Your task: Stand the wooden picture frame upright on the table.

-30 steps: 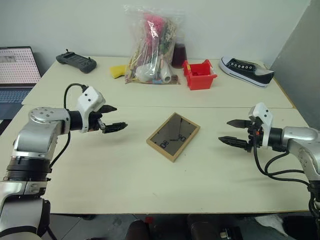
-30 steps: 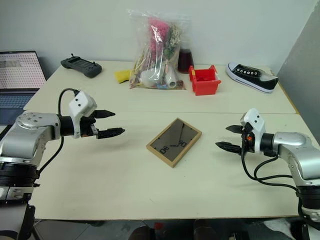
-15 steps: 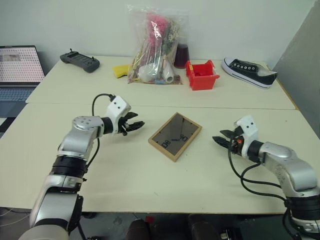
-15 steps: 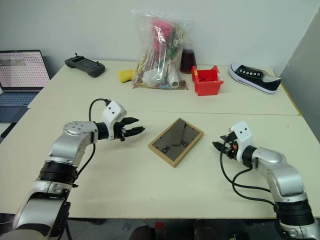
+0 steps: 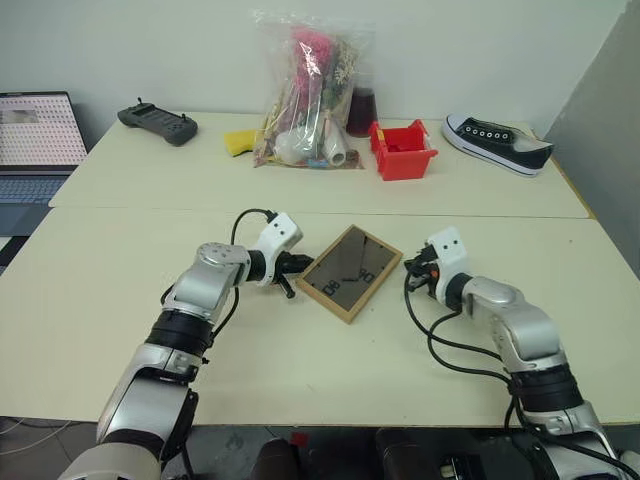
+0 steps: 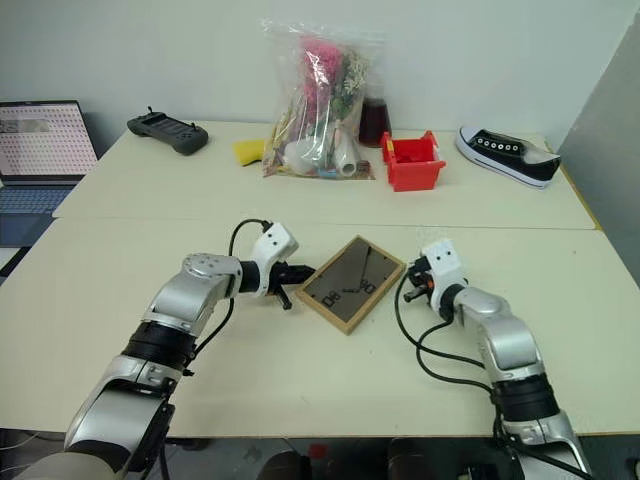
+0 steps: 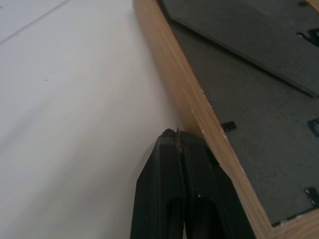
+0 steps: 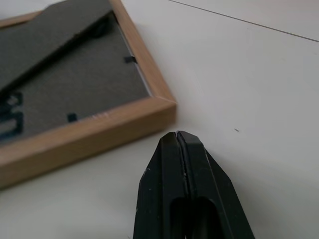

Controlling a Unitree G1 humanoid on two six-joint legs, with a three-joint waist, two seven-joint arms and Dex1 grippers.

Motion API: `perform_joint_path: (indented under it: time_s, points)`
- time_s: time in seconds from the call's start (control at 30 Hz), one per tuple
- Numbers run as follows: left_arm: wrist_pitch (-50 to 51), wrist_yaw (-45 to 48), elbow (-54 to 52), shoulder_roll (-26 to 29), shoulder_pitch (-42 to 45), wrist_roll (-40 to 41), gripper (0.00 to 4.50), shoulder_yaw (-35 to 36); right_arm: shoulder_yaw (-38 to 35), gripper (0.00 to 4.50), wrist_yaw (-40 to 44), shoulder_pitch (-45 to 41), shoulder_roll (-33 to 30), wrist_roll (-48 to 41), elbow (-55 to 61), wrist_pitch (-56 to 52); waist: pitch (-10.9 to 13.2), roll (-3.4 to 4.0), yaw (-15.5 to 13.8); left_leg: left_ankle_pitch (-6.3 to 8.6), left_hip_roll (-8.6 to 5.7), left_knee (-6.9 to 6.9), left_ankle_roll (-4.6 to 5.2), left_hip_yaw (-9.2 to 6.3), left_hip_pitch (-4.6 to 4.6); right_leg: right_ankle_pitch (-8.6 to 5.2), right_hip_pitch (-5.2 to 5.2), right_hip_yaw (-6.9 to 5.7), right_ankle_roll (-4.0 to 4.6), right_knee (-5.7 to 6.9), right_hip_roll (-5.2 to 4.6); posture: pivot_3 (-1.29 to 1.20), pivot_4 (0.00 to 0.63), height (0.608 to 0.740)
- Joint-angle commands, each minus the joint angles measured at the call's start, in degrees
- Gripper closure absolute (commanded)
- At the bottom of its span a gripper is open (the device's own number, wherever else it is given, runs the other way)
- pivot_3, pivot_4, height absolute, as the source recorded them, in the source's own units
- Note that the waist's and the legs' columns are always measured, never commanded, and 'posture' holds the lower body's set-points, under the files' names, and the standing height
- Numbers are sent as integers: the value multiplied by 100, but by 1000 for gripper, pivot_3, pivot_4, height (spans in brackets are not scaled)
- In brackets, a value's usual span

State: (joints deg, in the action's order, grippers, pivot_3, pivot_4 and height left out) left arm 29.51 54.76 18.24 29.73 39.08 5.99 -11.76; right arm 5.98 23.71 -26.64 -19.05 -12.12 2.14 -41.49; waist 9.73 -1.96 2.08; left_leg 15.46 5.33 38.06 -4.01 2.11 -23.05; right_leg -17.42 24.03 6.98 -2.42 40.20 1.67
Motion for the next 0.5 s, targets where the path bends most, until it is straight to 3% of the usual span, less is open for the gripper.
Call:
perform_joint_path:
  time_s: [0.03,0.5]
  points:
    - [335,173,-736,177,-286,104,4466,-37,143,4500,105,-171,146,2,68,115,0,1,-3,0,0,0,0,0,0,0,0,0,0,0,0,0,150,740]
    - [2070,212,-3452,1050,-1772,951,4466,369,617,4500,703,53,115,-120,507,-119,-2,3,-7,2,2,0,3,-7,1,-2,1,-4,2,7,1,0,150,740]
